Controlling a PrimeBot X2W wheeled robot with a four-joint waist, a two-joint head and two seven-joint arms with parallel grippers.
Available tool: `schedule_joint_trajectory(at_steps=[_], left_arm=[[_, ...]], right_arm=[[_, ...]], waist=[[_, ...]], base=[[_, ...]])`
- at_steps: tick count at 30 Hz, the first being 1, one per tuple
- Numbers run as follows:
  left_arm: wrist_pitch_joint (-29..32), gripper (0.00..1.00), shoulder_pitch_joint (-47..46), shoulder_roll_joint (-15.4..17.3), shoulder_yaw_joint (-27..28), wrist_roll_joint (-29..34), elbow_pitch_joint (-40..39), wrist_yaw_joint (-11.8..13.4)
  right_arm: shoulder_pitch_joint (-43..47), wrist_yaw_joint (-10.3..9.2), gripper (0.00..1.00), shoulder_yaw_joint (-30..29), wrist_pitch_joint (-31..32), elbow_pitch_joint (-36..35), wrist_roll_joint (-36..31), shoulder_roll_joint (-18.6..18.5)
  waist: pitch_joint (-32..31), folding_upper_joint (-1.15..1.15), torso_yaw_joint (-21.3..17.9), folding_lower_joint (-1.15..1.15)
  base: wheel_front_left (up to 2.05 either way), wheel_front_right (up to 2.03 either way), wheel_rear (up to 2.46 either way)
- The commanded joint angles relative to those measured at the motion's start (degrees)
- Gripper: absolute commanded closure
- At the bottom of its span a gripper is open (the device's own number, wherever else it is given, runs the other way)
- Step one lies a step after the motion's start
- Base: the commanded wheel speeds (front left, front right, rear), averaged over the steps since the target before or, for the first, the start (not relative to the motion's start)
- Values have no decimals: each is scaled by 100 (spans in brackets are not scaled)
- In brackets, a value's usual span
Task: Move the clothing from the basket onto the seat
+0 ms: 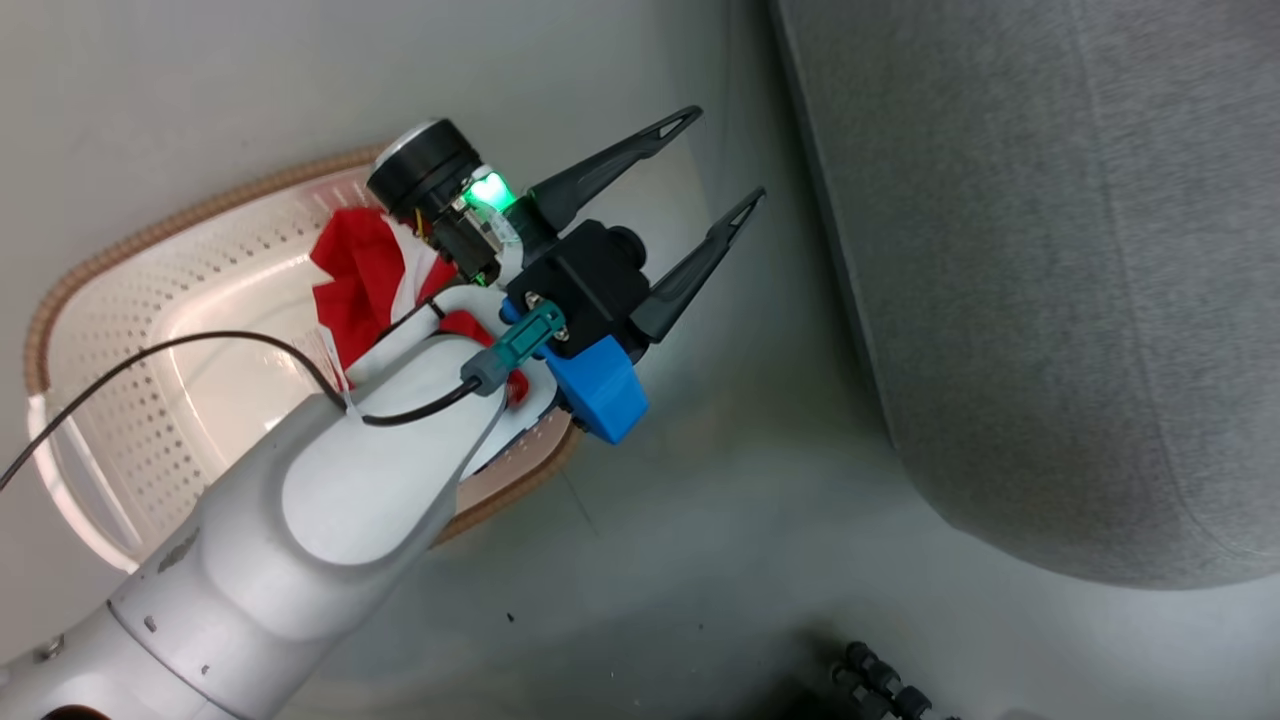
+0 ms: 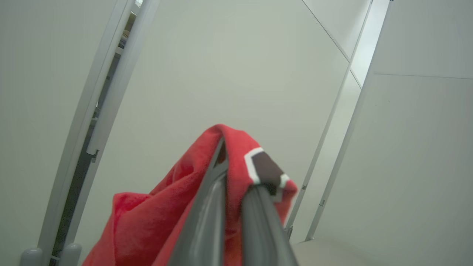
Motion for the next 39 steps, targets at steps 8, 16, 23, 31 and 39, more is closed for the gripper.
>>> schedule_joint_trajectory(at_steps=[8, 16, 23, 31, 39], left_arm=[[34, 0, -216, 118, -61, 70, -277, -6], [1, 0, -135, 141, -94, 9, -323, 58], [18, 0, -148, 155, -117, -11, -317, 80], [-79, 0, -80, 98, -138, -73, -240, 120], [-275, 0, 191, -80, -72, -252, 34, 190]], right_arm=[[-166, -4, 100, -7, -30, 1180, -145, -88], [315, -4, 100, -232, -28, 1684, -284, 317], [617, -4, 100, -242, -28, 1924, -289, 580], [1080, -4, 0, -380, -28, 1611, -203, 749], [1962, -3, 0, -143, -25, 965, -111, 876]], waist=[[626, 0, 216, -1], [601, 0, 256, -1], [542, 0, 224, -1], [227, 0, 230, -1], [-581, 0, 332, -1]], base=[[0, 0, 0], [0, 0, 0], [0, 0, 0], [0, 0, 0], [0, 0, 0]])
